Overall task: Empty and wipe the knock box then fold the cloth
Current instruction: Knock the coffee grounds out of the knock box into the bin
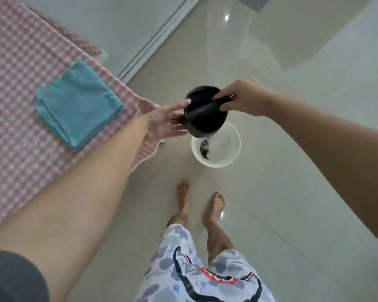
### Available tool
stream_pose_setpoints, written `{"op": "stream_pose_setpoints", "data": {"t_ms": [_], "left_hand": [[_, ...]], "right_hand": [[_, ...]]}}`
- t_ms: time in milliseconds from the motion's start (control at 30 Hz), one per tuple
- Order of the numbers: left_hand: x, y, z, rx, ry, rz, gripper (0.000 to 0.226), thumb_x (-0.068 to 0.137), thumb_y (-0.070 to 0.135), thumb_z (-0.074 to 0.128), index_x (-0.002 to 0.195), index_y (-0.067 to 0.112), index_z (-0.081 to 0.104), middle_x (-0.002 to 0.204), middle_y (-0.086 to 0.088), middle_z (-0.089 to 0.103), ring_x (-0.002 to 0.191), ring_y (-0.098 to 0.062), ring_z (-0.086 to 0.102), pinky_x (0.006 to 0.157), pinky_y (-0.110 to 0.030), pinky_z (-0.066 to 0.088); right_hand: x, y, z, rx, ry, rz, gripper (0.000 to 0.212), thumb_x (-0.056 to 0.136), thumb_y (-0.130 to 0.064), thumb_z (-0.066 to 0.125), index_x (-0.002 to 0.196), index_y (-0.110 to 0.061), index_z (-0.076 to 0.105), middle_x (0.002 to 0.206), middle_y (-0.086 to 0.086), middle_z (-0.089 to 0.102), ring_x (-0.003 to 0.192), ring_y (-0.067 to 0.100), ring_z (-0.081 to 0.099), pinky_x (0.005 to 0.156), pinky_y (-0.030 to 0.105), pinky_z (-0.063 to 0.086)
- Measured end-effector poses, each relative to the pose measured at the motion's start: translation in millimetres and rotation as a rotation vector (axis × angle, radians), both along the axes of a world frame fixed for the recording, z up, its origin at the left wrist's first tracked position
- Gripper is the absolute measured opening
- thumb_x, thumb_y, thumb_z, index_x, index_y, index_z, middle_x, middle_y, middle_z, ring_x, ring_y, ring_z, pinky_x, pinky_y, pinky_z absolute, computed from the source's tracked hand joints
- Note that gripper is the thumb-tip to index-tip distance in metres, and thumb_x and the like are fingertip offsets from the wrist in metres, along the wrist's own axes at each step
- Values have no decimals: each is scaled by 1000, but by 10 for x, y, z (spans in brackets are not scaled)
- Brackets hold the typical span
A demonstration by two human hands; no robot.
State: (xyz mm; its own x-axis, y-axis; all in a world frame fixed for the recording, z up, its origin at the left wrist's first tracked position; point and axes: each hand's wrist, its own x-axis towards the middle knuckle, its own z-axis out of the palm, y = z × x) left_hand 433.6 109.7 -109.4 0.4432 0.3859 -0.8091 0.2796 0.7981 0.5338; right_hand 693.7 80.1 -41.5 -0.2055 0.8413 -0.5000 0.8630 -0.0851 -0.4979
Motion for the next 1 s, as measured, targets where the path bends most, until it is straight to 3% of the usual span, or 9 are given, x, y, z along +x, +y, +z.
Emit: {"op": "stream_pose_setpoints", "data": {"t_ms": [100, 233, 333, 400, 567, 667, 833, 900, 1000], "left_hand": [[245, 51, -481, -4, -4, -38, 91, 63, 48, 88, 138, 4, 63, 134, -14, 68, 117, -24, 69, 97, -31, 61], [441, 155, -1303, 1, 62, -39, 77, 59, 43, 88, 125, 10, 68, 116, -7, 71, 106, -20, 70, 96, -32, 59], [486, 219, -1938, 4, 94, -127, 60, 61, 39, 93, 111, 17, 71, 89, 5, 82, 84, -9, 76, 84, -23, 60], [507, 257, -2352, 4, 97, -170, 47, 69, 36, 87, 110, 18, 72, 86, 9, 82, 82, -7, 76, 81, -18, 60], [573, 329, -3277, 16, 102, -197, 91, 29, 57, 102, 106, 18, 72, 89, 9, 82, 80, -2, 77, 85, -17, 62], [648, 356, -3717, 22, 111, -213, 104, 23, 60, 102, 112, 19, 67, 92, 10, 81, 82, -2, 77, 84, -19, 59], [773, 355, -4142, 23, 98, -225, 71, 51, 38, 93, 115, 19, 69, 94, 10, 82, 85, -2, 78, 91, -25, 54], [781, 355, -4257, 28, 113, -220, 90, 47, 38, 99, 127, 15, 64, 103, 6, 81, 91, -4, 79, 94, -28, 53], [822, 342, -4313, 61, 125, -221, 134, 31, 52, 105, 146, 8, 53, 126, -4, 74, 102, -8, 79, 90, -25, 60]], "right_hand": [[251, -44, -485, -23, 42, -45, 40, 92, -20, 68, 131, -29, 67, 112, 3, 73, 111, 23, 62, 91, 20, 34], [549, -122, -1339, -33, 317, -320, 37, 91, -12, 70, 125, -25, 70, 90, -26, 72, 91, 0, 69, 95, 22, 43], [738, -323, -2151, -60, 425, -531, 33, 90, -16, 71, 122, -27, 71, 108, 0, 77, 105, 9, 67, 104, 29, 46], [835, -525, -2775, -110, 358, -560, 36, 89, -28, 73, 124, -36, 68, 130, -3, 68, 123, 14, 60, 110, 39, 43], [910, -888, -4050, -270, 81, -564, 54, 90, -39, 70, 141, -42, 53, 162, 5, 34, 143, 29, 41, 115, 44, 31], [914, -1001, -4577, -316, 17, -584, 58, 91, -41, 68, 145, -45, 47, 161, 9, 34, 145, 30, 38, 116, 46, 30], [1010, -1097, -5140, -344, 25, -653, 62, 90, -38, 69, 147, -43, 44, 129, 4, 66, 101, 26, 70, 93, 44, 57], [1009, -1116, -5243, -320, 61, -651, 63, 92, -31, 70, 148, -39, 43, 112, 1, 71, 81, 19, 73, 78, 40, 63], [979, -1144, -5308, -253, 53, -641, 64, 94, -27, 68, 151, -33, 41, 92, 1, 75, 68, 15, 73, 77, 37, 62]]}}
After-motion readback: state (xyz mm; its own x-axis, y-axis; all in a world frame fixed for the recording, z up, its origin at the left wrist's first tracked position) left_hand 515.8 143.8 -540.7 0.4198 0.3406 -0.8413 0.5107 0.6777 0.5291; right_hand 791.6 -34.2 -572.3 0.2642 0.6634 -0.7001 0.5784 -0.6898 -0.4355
